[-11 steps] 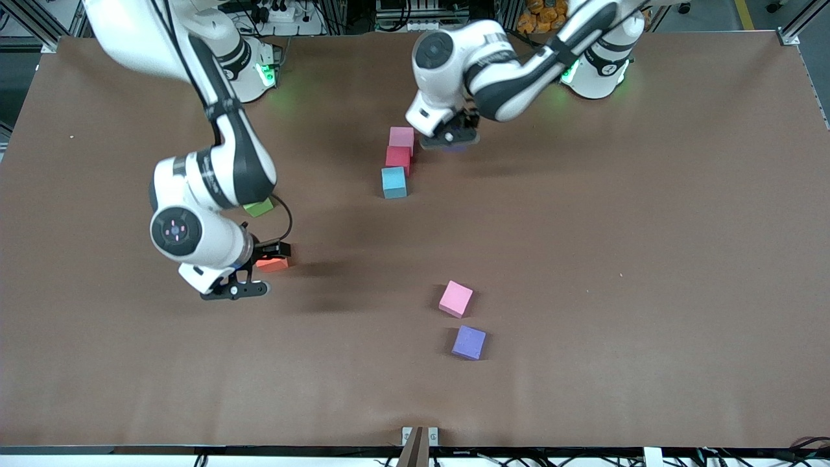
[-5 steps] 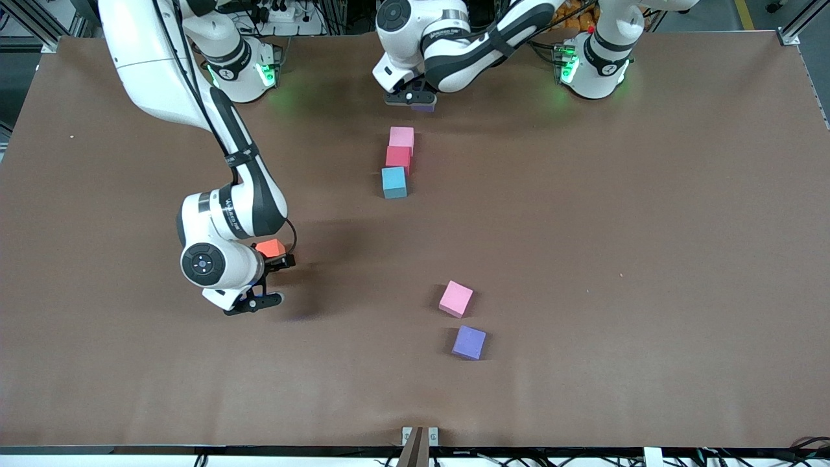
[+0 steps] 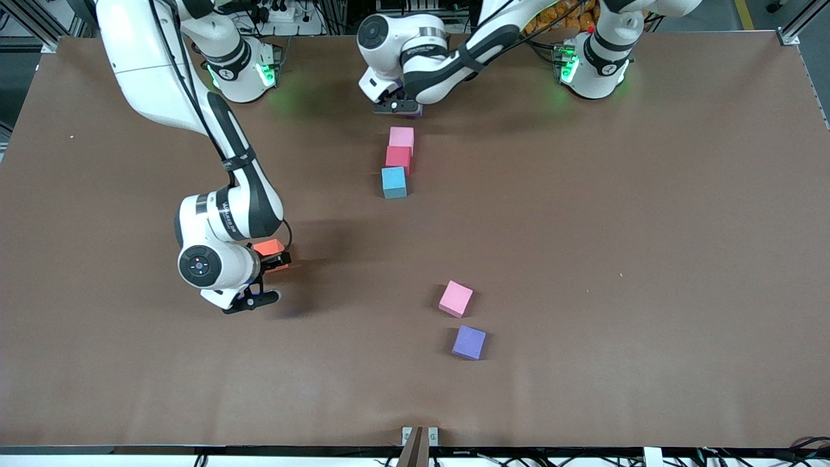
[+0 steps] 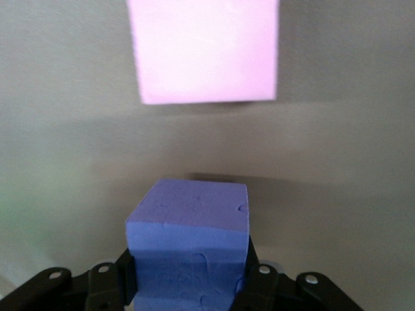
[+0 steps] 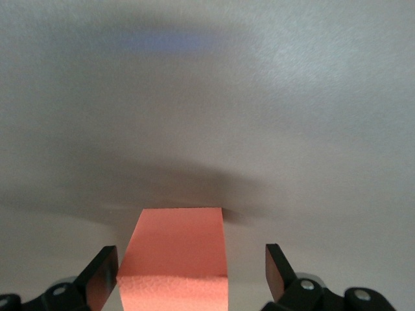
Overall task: Arrange blocks into number 1
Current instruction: 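Grasp the orange block with the right gripper while the left gripper carries purple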
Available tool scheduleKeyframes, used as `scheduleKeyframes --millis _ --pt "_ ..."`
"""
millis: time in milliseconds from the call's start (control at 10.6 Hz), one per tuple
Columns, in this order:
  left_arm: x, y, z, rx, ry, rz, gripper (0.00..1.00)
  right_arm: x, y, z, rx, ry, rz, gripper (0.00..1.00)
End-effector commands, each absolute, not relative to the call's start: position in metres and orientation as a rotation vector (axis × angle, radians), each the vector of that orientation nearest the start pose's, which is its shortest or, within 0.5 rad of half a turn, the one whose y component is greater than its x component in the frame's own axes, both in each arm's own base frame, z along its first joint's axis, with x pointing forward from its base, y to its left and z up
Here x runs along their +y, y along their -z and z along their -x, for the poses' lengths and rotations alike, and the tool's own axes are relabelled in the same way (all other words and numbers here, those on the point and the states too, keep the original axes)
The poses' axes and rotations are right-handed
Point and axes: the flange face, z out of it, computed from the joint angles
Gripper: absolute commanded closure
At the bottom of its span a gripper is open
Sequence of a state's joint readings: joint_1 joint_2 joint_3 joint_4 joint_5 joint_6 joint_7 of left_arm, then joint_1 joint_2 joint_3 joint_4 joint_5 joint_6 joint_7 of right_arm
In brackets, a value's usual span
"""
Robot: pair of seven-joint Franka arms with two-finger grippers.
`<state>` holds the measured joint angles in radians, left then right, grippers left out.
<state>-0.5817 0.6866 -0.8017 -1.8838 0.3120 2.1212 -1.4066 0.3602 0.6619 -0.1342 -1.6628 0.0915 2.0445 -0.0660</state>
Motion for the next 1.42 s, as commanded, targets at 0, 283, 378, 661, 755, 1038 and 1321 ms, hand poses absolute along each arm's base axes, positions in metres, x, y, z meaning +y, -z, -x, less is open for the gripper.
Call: scheduleKeyframes --millis 0,283,378,661,755,1038,1321 --pt "-0.595 -0.222 -0.153 0.119 -0.408 2.952 1.0 0.159 -0.202 -0.627 -0.419 -0.431 3.104 0.0" --pt "-0.596 -0.217 -0.161 0.113 -0.389 2.968 1.0 0.157 -0.192 -0.621 -0.446 -0.409 3.102 0.07" --pt "-0.596 -0.217 -0.163 0.116 -0.386 2.975 1.0 0.157 -0.191 -0.622 -0.469 -0.402 3.097 0.42" --pt "-0.593 -0.212 -0.173 0.107 -0.374 2.976 1.0 0.158 -0.199 -0.624 -0.463 -0.385 3.099 1.0" --pt "-0.592 -0.21 -0.177 0.097 -0.368 2.978 1.0 0.16 -0.205 -0.627 -0.455 -0.376 3.1 1.0" --pt "-0.594 -0.207 -0.181 0.112 -0.347 2.997 1.0 0.167 -0.225 -0.633 -0.392 -0.35 3.06 1.0" --pt "-0.594 -0.201 -0.186 0.127 -0.327 3.001 1.0 0.179 -0.241 -0.64 -0.338 -0.337 3.064 1.0"
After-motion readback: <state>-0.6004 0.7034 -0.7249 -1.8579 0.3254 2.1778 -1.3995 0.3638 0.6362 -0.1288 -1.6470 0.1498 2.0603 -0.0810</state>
